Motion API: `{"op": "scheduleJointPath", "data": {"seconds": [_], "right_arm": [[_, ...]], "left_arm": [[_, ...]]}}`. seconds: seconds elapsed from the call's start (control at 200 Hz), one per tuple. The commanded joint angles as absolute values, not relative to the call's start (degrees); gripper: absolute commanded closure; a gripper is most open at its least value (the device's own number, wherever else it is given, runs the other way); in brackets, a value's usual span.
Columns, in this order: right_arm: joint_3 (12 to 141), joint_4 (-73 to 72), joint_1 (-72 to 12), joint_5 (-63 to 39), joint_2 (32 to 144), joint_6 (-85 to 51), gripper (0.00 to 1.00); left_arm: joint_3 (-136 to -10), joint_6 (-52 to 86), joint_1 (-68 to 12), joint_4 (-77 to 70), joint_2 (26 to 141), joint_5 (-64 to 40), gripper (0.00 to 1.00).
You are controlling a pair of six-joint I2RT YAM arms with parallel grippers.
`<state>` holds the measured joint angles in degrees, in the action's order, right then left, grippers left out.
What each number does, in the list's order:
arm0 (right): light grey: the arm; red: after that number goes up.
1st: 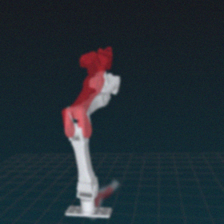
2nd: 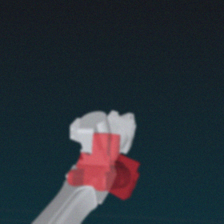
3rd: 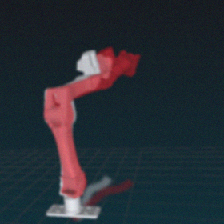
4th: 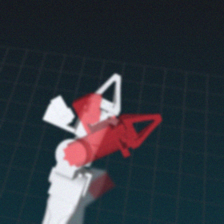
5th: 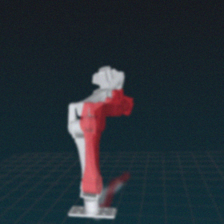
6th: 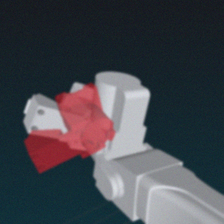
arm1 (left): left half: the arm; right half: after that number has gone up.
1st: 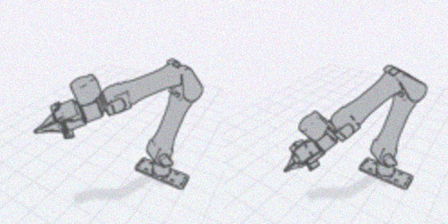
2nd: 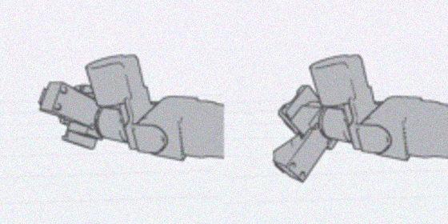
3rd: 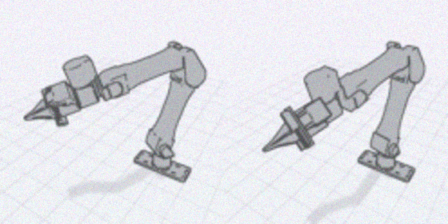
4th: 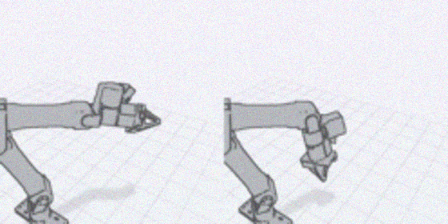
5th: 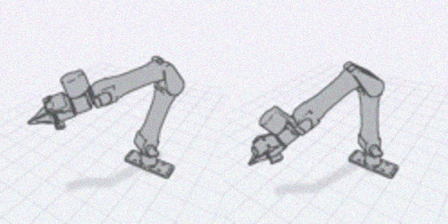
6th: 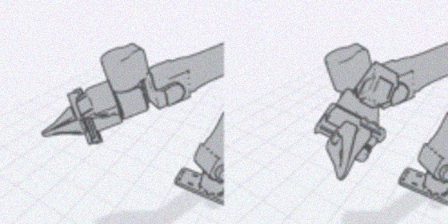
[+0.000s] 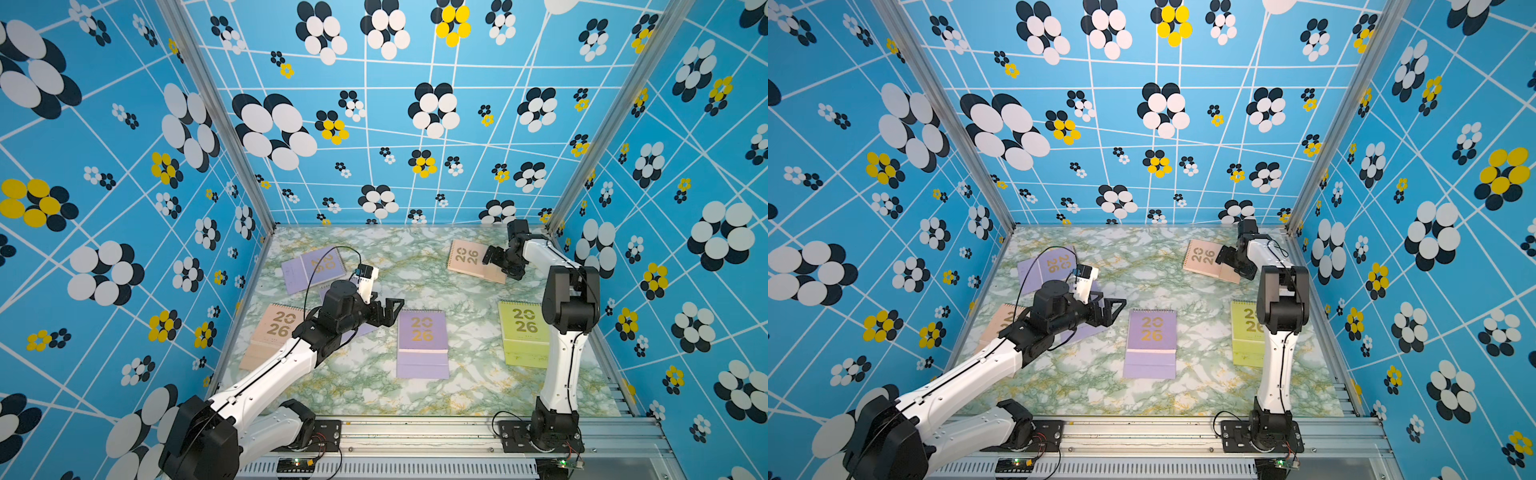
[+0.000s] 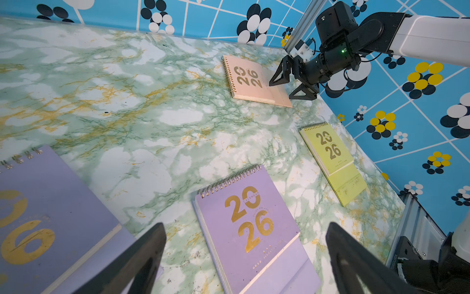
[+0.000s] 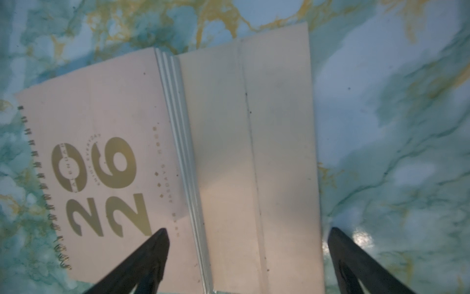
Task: Stack the calendars
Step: Adjust the calendar at the center of the board.
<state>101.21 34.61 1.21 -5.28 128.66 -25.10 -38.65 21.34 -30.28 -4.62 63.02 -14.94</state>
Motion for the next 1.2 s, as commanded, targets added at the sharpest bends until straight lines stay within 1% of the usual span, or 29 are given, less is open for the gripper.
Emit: {"op": "scheduleJointPath", "data": {"seconds": [0.0,0.27,0.435,0.445,0.47,0.575,0.6,0.795,1.009,1.139,1.194], "right_arm": [[97.5,34.9,0.4,-9.5,128.8,-26.2,0.01],[93.8,33.9,-1.8,-10.4,125.5,-26.1,0.01],[92.2,33.0,-4.3,-10.5,125.1,-26.2,0.01],[90.7,32.9,-4.5,-10.6,125.1,-26.3,0.01],[89.9,32.7,-5.0,-10.6,123.2,-26.4,0.01],[88.8,31.7,-6.2,-11.0,122.6,-26.9,0.01],[88.7,31.7,-8.3,-10.9,122.7,-27.0,0.01],[88.3,31.7,-11.8,-11.8,121.6,-27.1,0.01],[88.1,33.8,-11.4,-8.6,116.9,-24.9,0.01],[91.2,35.8,-9.8,-8.0,117.0,-23.4,0.01],[95.1,36.4,-8.7,-8.2,118.2,-23.2,0.01]], "left_arm": [[-40.4,20.1,-29.6,-4.1,62.2,-14.5,0.00],[-40.3,20.3,-29.5,-4.6,62.3,-14.8,0.00],[-39.9,20.4,-29.4,-4.7,61.8,-15.0,0.00],[-39.8,20.4,-29.4,-4.7,61.7,-15.0,0.01],[-39.8,20.4,-29.4,-4.7,61.6,-15.0,0.01],[-39.3,20.4,-29.4,-4.7,61.2,-15.0,0.00],[-39.3,20.5,-29.4,-4.6,61.1,-15.0,0.00],[-38.7,20.8,-29.4,-4.8,60.2,-14.9,0.00],[-38.1,21.0,-29.3,-4.6,59.2,-14.4,0.01],[-38.2,20.9,-29.2,-4.6,59.5,-14.1,0.00],[-38.3,20.9,-29.2,-4.6,59.6,-14.0,0.00]]}}
